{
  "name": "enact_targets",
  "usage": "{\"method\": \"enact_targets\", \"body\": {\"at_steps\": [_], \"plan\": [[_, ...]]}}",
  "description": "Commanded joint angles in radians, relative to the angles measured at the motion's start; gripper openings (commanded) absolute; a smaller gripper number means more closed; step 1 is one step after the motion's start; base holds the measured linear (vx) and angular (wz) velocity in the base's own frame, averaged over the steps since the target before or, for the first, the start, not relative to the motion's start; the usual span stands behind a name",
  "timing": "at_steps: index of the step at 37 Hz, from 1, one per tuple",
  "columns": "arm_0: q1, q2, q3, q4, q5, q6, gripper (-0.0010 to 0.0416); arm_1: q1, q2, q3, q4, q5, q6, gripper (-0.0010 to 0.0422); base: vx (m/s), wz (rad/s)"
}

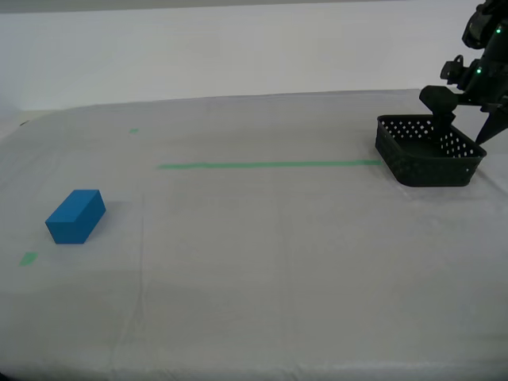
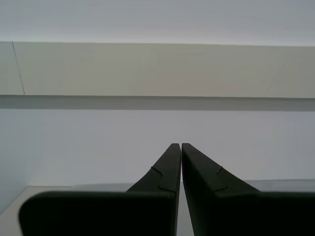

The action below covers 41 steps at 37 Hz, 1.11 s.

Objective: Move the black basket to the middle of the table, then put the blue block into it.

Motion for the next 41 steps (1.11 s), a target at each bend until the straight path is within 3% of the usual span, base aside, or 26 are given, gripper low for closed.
{"method": "enact_targets", "body": {"at_steps": [1,30,41], "plan": [[-0.001,-0.002,-0.002,0.024,-0.003,0.007,0.04,0.0,0.0,0.001,0.006,0.002,0.001,0.0,0.0,0.0],[0.0,-0.002,-0.077,0.109,0.021,0.011,0.04,0.0,0.0,0.0,0.005,0.002,0.002,0.0,0.0,0.0],[0.001,-0.002,-0.078,0.114,0.022,0.011,0.0369,0.0,0.0,0.0,0.005,0.002,0.002,0.0,0.0,0.0]]}}
